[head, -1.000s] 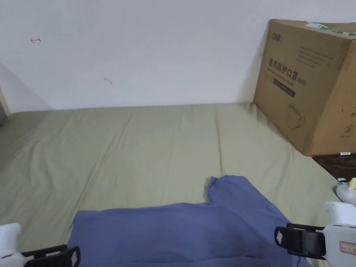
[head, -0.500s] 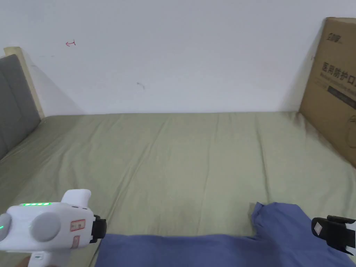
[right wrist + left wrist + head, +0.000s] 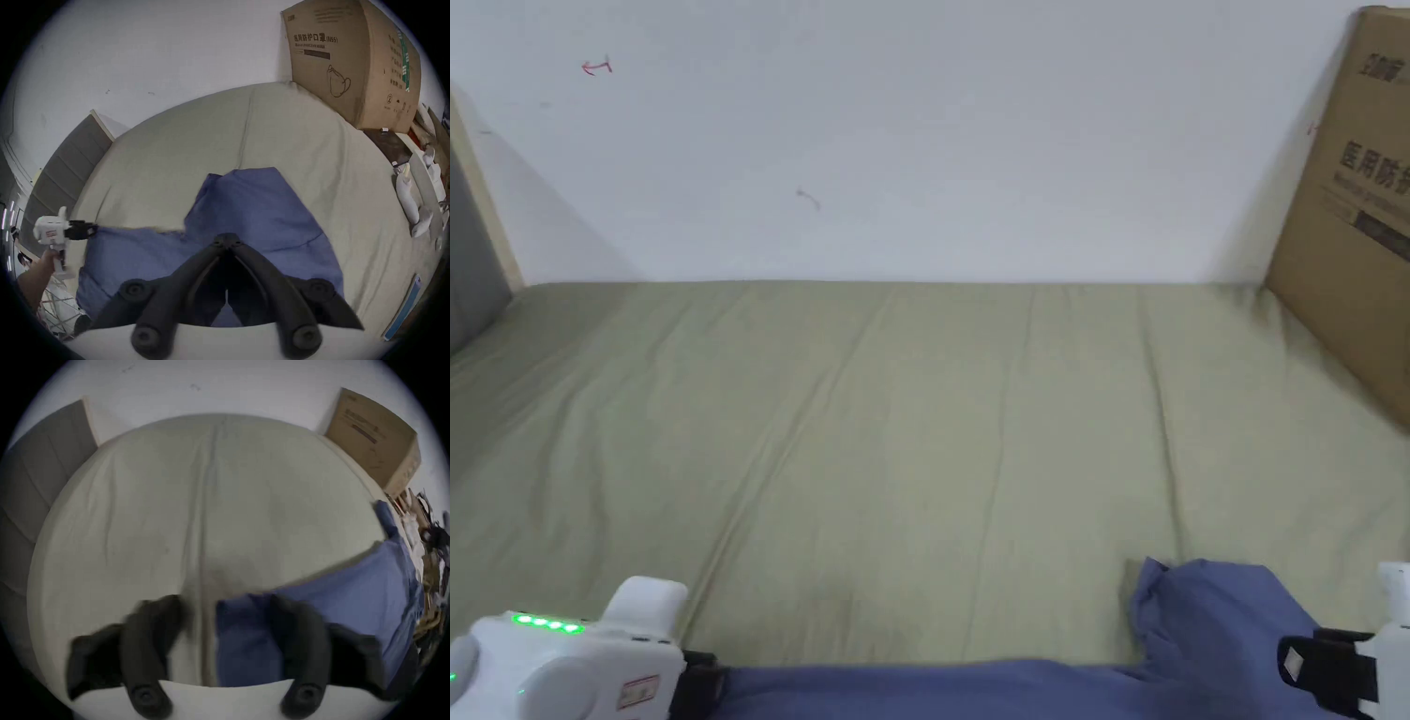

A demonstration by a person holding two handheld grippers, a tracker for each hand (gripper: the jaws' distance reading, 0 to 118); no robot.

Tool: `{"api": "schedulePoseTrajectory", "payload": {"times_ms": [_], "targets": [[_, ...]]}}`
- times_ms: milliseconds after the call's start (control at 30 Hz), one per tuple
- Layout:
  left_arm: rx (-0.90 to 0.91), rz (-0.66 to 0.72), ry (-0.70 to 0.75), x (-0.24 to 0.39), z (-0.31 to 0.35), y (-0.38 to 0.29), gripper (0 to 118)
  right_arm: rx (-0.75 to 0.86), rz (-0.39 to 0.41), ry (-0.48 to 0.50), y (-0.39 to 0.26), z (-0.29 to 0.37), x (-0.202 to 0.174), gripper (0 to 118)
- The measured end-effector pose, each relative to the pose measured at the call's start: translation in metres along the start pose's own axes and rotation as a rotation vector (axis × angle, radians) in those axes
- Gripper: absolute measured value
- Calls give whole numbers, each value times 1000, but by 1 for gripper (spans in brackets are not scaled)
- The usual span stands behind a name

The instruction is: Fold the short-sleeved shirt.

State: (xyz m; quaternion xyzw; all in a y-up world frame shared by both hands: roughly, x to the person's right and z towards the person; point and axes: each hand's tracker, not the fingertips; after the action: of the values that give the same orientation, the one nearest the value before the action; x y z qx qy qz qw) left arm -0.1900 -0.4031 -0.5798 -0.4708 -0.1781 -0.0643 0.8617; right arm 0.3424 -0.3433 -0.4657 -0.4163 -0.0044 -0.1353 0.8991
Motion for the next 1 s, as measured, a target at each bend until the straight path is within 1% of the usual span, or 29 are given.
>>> {"api": "schedulePoseTrajectory", "payload": {"times_ms": [33, 67, 100, 167, 200, 233, 267, 300, 333, 367, 433, 467, 500, 533, 567, 600, 633, 667, 700, 733, 767, 800, 833, 900, 933, 1000], "targets": [[-28, 15, -118, 1, 4, -2, 2, 2, 0, -6, 4, -3, 5, 0], [-33, 33, -133, 2, 11, -3, 2, 3, -6, -4, 9, -7, 12, 0], [-20, 39, -115, 2, 18, -3, 2, 4, -17, 0, 13, -11, 19, 0], [73, 36, -56, 3, 38, -1, 2, 6, -38, -7, 31, -24, 35, 0], [110, 78, -94, 4, 47, 0, 2, -2, -47, -20, 38, -32, 41, 13], [138, 97, -97, 5, 60, 4, 2, -23, -58, -52, 45, -42, 48, 52], [173, 111, -99, 4, 69, 5, 2, -34, -62, -77, 54, -54, 59, 88], [202, 119, -97, 4, 79, 6, 2, -63, -50, -111, 60, -66, 65, 109], [211, 140, -120, 5, 86, 5, 2, -63, -38, -153, 66, -75, 70, 111], [214, 136, -120, 13, 95, 7, 2, -85, -26, -182, 70, -84, 73, 111], [208, 127, -118, 18, 102, 8, 2, -141, 25, -234, 77, -108, 75, 111], [219, 84, -70, 18, 104, 9, 2, -157, 57, -252, 78, -117, 74, 111], [206, 86, -73, 15, 105, 12, 2, -190, 83, -254, 78, -126, 72, 109], [194, 84, -68, 16, 103, 11, 2, -234, 89, -246, 76, -133, 69, 102], [186, 81, -64, 17, 102, 10, 2, -264, 83, -226, 75, -138, 67, 90], [177, 78, -58, 19, 99, 9, 2, -299, 72, -197, 73, -141, 65, 71], [164, 79, -55, 14, 96, 8, 2, -291, 75, -206, 71, -140, 61, 66], [156, 82, -51, 14, 93, 7, 2, -243, 111, -242, 70, -132, 52, 49], [151, 87, -49, 15, 92, 5, 2, -239, 114, -220, 70, -128, 49, 18], [148, 95, -57, 16, 90, 4, 2, -242, 116, -191, 71, -125, 47, 0], [146, 100, -58, 11, 88, 3, 2, -234, 115, -201, 70, -121, 43, 0], [145, 110, -57, 10, 87, 3, 2, -188, 129, -230, 70, -111, 42, 0], [151, 123, -58, 9, 88, 2, 2, -152, 100, -207, 72, -101, 43, 0], [173, 167, -69, 1, 88, 4, 2, -89, 38, -203, 76, -83, 47, 0], [190, 180, -67, -2, 89, 7, 2, -52, -4, -170, 83, -68, 52, 0], [222, 202, -75, -5, 93, 14, 2, 51, -28, -159, 89, -44, 52, 0]]}}
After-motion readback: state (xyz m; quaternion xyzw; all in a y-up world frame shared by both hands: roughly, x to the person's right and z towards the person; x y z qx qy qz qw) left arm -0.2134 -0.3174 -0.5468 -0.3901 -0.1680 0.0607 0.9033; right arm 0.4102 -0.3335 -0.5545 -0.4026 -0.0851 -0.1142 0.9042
